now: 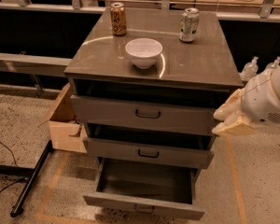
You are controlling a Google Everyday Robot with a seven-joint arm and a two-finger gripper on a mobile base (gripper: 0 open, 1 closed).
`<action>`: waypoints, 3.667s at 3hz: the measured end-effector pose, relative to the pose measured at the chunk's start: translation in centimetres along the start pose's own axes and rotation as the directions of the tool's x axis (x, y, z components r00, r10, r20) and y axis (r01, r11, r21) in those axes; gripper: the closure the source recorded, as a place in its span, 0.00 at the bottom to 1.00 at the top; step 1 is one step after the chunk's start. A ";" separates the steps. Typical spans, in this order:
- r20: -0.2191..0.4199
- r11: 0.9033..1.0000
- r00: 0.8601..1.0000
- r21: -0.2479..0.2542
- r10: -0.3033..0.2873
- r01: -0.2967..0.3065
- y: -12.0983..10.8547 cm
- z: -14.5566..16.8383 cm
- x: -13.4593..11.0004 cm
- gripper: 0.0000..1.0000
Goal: Close bottom drawer
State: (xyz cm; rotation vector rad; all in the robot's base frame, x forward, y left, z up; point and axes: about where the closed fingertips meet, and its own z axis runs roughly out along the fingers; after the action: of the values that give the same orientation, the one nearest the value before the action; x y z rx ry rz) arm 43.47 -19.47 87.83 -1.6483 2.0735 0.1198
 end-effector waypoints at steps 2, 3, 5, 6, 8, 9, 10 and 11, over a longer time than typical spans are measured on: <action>0.080 0.998 0.995 -0.014 0.066 -0.065 3.9 15.1 1.0 1.00; 0.102 0.995 0.993 0.068 0.064 -0.071 2.0 15.2 0.6 1.00; 0.088 0.995 0.995 0.084 0.054 -0.062 2.2 15.5 0.5 1.00; 0.073 0.997 0.997 0.073 0.034 -0.039 3.6 20.2 1.6 1.00; 0.072 0.999 0.997 0.051 -0.009 0.005 8.0 31.8 5.0 1.00; 0.085 0.996 0.993 0.039 -0.083 0.080 10.5 36.9 6.2 1.00; 0.162 0.987 0.974 0.071 -0.156 0.146 11.9 42.7 5.5 1.00; 0.160 0.987 0.975 0.067 -0.157 0.148 12.0 42.6 5.5 1.00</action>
Offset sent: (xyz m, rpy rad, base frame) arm 0.0894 0.0759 -0.1950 0.1124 -0.2287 -0.1464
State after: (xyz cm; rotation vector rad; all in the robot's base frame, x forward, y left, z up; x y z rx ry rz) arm 44.82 -5.88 45.37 -1.6975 1.8067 0.1414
